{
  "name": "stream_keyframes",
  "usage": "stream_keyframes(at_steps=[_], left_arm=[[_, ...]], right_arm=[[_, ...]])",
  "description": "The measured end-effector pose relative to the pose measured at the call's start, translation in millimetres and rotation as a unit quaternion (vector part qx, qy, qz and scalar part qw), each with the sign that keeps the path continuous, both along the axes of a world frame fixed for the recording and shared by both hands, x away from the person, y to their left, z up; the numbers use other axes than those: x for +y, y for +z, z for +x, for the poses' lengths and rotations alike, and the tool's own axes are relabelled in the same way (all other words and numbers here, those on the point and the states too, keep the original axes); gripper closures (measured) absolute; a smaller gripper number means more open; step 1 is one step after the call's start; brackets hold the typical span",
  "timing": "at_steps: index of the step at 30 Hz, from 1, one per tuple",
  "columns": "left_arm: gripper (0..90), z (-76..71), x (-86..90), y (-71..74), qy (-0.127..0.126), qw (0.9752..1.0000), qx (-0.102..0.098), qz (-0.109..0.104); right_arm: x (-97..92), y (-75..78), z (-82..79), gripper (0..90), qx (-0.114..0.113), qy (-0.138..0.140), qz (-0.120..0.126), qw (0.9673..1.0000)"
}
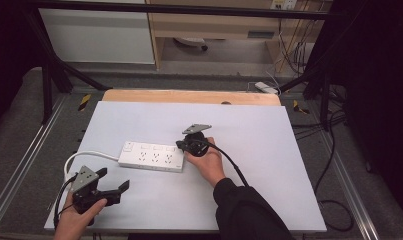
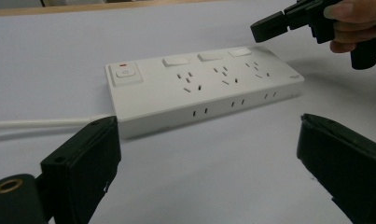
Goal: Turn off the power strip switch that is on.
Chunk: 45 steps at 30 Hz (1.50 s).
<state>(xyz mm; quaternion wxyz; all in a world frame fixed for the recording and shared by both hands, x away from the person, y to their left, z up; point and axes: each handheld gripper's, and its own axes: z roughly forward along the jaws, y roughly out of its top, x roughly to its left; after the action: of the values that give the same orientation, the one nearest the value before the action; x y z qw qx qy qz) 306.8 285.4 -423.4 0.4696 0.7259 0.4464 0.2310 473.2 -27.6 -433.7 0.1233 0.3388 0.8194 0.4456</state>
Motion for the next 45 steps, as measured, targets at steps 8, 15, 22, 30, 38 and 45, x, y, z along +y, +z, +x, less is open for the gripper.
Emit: stream_keyframes(at_steps=[8, 15, 22, 30, 38, 45], left_arm=[[6.4, -0.1, -0.9, -0.1, -0.004, 1.0, 0.0, 0.0], [6.4, 0.1, -0.8, -0.3, -0.004, 1.0, 0.0, 0.003], [6.4, 0.1, -0.9, -0.4, -0.004, 1.0, 0.0, 0.004], [6.4, 0.0, -1.0, -0.3, -0.005, 1.0, 0.0, 0.004], [6.4, 0.0, -1.1, -0.4, -0.005, 1.0, 0.0, 0.006], [6.4, 0.0, -1.2, -0.6, -0.005, 1.0, 0.001, 0.006]], right_arm=[[5.3, -4.1, -0.5, 90.0, 0.004, 0.004, 0.001, 1.0], [8.6, -5.3, -0.2, 90.0, 0.006, 0.005, 0.003, 1.0], [11.9, -4.7, 0.3, 90.0, 0.006, 0.006, 0.005, 1.0], [17.0, -3.1, -0.5, 90.0, 0.0, 0.013, -0.003, 0.9999], [18.1, -4.8, -1.1, 90.0, 0.001, 0.014, -0.005, 0.9999], [17.3, -5.5, -1.5, 90.0, -0.005, 0.018, -0.006, 0.9998]])
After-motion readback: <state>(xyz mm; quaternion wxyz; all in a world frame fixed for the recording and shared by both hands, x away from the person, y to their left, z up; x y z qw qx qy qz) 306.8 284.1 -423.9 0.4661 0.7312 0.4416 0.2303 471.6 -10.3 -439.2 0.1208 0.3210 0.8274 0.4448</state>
